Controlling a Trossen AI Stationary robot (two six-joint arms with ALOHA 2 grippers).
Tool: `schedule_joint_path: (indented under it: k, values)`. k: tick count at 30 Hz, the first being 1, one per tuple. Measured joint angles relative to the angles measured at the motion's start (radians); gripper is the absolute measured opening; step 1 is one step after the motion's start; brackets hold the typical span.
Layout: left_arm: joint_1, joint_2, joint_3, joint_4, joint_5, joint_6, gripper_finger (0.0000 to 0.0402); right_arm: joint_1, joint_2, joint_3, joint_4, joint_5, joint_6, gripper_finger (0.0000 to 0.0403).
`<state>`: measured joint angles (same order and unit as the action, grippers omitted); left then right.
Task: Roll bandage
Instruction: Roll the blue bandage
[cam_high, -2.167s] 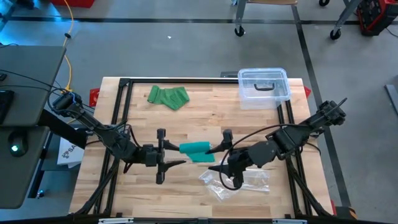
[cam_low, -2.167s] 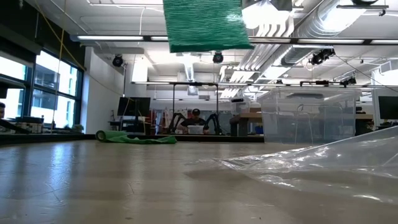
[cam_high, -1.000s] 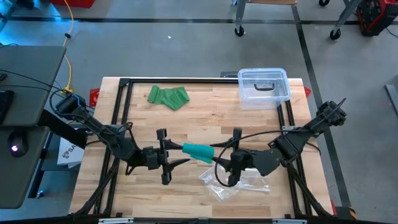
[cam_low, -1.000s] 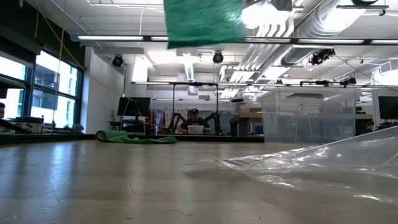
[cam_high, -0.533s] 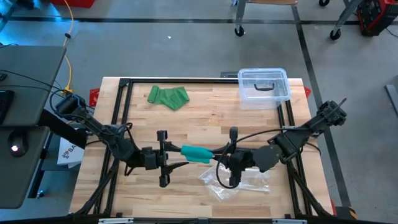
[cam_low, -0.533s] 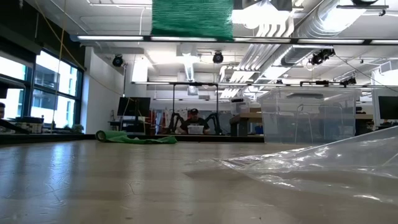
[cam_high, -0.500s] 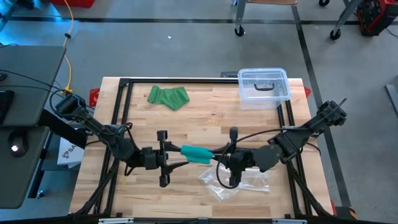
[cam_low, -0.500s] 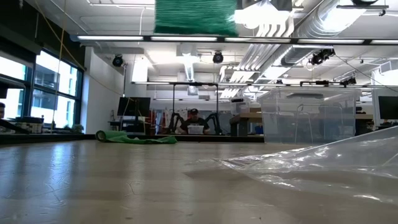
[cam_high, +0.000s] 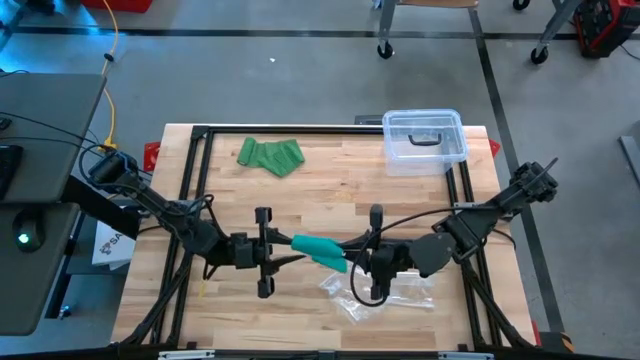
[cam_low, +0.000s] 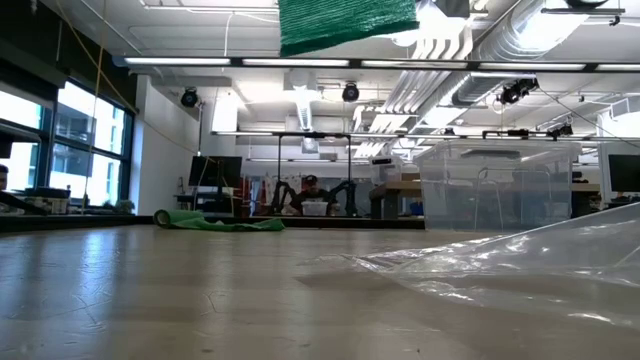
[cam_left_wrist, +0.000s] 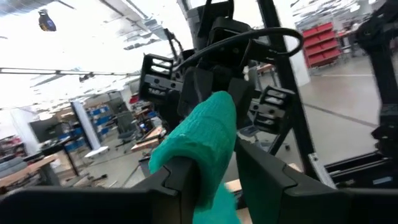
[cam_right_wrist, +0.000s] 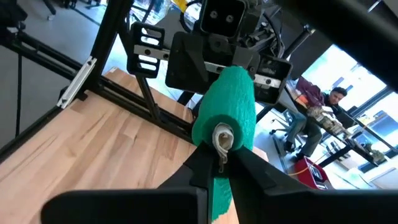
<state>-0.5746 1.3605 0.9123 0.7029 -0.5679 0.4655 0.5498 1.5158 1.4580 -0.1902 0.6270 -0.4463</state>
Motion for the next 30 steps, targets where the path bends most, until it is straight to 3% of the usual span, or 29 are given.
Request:
schedule_joint_path:
  k: [5,14,18,24,27,30]
  values:
    - [-0.001,0.0,0.0,0.001,0.001,0.021,0.01,0.001,0.0,0.001,-0.001,0.001,0.0,0.0041]
    - [-0.02,0.002,0.0,0.006,-0.092,0.081,0.0074,0.035,-0.007,0.001,-0.062,0.098,0.005,0.0177]
    - [-0.041,0.001,0.0,0.058,-0.132,0.143,0.0062,0.068,-0.04,0.001,-0.141,0.135,0.078,0.0216]
    - [-0.057,-0.001,0.001,0.12,-0.159,0.214,0.0058,0.091,-0.067,0.001,-0.393,0.103,0.222,0.0237]
    - [-0.057,-0.001,0.015,0.118,-0.168,0.22,0.0058,0.095,-0.045,0.001,-0.556,0.012,0.202,0.0238]
    - [-0.057,-0.001,0.027,0.12,-0.169,0.22,0.0058,0.107,0.001,0.001,-0.629,0.017,0.142,0.0235]
